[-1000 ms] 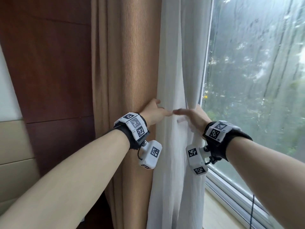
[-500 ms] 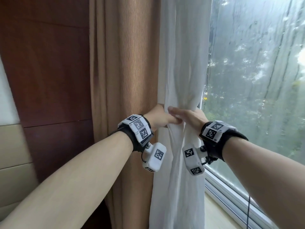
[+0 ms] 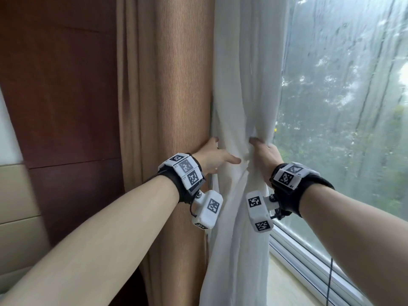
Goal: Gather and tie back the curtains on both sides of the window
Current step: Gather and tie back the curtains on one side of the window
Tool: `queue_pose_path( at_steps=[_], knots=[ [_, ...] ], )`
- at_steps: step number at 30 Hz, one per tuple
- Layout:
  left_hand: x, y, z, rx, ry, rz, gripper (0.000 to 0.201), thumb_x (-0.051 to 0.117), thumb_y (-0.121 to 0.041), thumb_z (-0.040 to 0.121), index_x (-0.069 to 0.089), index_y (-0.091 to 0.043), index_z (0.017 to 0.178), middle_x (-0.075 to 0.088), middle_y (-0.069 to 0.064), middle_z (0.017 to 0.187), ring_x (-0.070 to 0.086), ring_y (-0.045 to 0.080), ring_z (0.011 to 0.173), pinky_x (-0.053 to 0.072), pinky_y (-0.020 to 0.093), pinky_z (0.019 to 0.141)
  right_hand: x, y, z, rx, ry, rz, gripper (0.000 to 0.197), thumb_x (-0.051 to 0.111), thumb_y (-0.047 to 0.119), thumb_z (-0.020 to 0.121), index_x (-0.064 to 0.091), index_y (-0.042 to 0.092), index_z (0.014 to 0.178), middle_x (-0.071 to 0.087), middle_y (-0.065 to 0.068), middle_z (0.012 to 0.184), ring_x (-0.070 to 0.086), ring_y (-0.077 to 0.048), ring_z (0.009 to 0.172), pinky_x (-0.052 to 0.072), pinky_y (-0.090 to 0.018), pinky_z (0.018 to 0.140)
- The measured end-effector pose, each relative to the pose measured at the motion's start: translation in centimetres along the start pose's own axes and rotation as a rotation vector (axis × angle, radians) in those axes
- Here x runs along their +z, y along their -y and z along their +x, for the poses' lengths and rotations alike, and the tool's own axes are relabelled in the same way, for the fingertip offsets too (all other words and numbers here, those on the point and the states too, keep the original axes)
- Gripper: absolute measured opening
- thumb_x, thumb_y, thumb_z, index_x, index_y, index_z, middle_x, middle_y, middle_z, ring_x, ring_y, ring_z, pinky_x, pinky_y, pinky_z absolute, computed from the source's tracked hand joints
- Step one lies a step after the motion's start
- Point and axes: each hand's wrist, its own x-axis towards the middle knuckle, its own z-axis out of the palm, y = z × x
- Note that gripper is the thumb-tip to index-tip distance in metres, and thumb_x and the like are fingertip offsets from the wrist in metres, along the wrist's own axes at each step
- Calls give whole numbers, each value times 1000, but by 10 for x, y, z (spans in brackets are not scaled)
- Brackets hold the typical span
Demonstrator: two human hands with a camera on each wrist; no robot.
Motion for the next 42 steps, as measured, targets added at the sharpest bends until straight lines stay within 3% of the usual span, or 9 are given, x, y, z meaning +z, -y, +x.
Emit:
queue_pose_path(
  at_steps=[3,5,9,13,18,27,31,37,42],
  knots=[
    [8,2,-2,35,72,-38,106,74,1,90,2,-18,165,54,7,148,59,24,128,52,43,104,-5,3,-9,-11,196,43,67,65,77,67,73,32,116,75,-3,119,69,-23,103,50,-46,91],
    [11,3,-4,68,110,-67,91,71,7,90,19,-17,161,66,8,132,67,24,118,58,37,94,-8,6,-16,-34,311,16,72,70,81,71,66,42,130,69,16,126,64,-10,113,44,-44,106],
    [14,2,-9,142,143,11,39,67,16,86,63,-9,116,72,15,114,70,22,101,61,28,77,-8,6,-18,-55,179,-90,41,94,43,71,79,20,100,82,6,89,78,-13,85,62,-29,79],
    [9,2,-12,107,171,-31,53,69,16,82,62,-3,131,73,17,109,73,32,106,63,34,81,-2,4,-14,12,77,-62,41,92,39,69,80,12,98,81,-6,93,79,-26,87,66,-47,83],
    [6,-2,-15,46,35,-70,48,78,9,82,47,-2,116,70,20,108,74,30,101,64,44,83,6,1,-4,-9,28,-114,12,67,21,85,73,11,83,74,-10,85,75,-37,92,61,-60,88],
    [3,4,0,-2,-19,37,110,90,-14,76,21,-15,161,37,10,160,42,26,142,41,45,115,-1,-1,-2,-11,15,38,28,65,35,98,70,14,115,73,-8,106,69,-31,101,55,-45,97],
    [16,2,-1,68,90,-9,109,84,1,79,17,-20,163,47,9,150,55,17,124,55,34,98,-7,1,-7,-12,109,28,80,87,61,56,71,19,123,78,0,108,74,-22,100,59,-44,94],
    [29,-4,1,154,139,-20,76,83,9,66,56,-16,133,71,9,112,71,23,102,58,36,81,-20,0,-2,-3,50,-60,8,90,27,71,85,24,77,81,1,82,79,-25,87,66,-47,83],
    [28,-6,0,114,78,-76,68,79,12,77,45,-10,132,71,13,109,72,22,93,62,30,69,-22,-2,5,3,-20,-22,34,87,28,62,80,8,89,79,-10,83,77,-32,82,66,-47,80]
  ],
)
